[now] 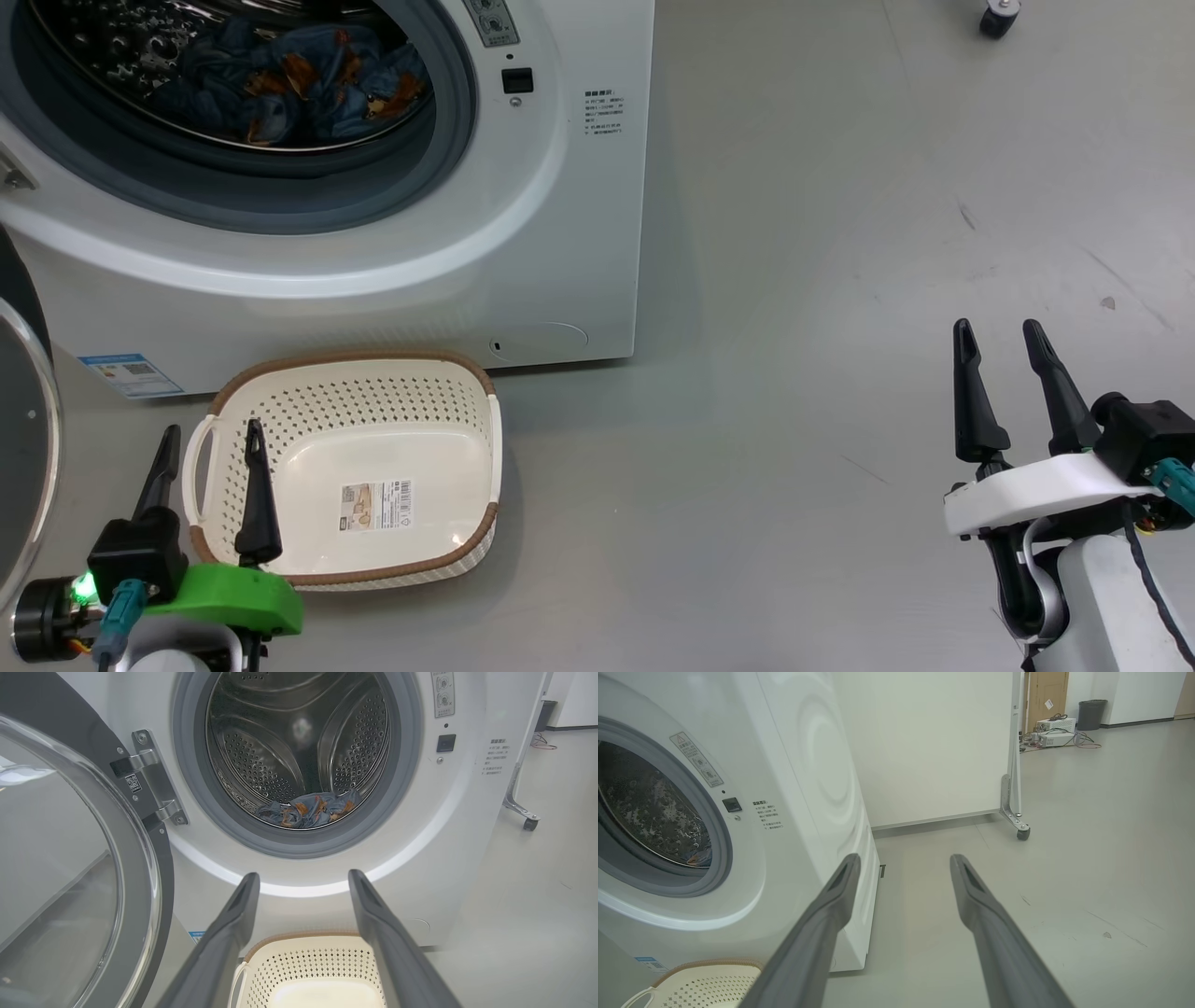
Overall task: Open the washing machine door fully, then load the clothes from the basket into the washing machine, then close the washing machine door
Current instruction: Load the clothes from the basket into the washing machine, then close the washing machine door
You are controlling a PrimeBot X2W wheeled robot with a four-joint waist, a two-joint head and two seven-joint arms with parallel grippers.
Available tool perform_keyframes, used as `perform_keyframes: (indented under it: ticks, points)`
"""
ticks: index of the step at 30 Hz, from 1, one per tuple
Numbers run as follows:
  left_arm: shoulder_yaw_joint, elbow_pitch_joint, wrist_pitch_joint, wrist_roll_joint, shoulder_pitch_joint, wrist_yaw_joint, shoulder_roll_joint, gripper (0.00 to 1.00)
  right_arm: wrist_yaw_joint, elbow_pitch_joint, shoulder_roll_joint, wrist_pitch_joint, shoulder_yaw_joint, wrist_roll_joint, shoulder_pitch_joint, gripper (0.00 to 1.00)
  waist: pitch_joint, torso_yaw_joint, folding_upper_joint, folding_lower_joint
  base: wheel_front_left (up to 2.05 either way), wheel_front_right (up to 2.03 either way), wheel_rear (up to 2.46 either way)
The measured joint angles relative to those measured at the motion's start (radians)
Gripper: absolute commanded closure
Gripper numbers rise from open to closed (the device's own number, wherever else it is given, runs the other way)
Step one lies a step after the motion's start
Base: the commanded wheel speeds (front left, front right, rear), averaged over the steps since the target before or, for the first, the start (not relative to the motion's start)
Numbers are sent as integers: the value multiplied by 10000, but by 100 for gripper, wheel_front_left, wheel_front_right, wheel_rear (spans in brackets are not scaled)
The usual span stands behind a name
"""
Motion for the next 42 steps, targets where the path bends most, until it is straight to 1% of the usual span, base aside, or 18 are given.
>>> perform_keyframes:
  ticks: [27,30,42]
  points:
    - [-6,-194,2,104,-47,174,0,0,0,-29,33,0,-88,0,-2,0,145,124,0,0,-94,94,0]
    - [-12,-198,2,104,-49,247,0,0,0,-29,33,0,-105,0,-2,0,141,148,0,0,-68,68,0]
    - [-268,-244,2,119,-54,247,0,0,0,-10,31,0,-104,0,-2,0,24,205,0,0,-38,38,0]
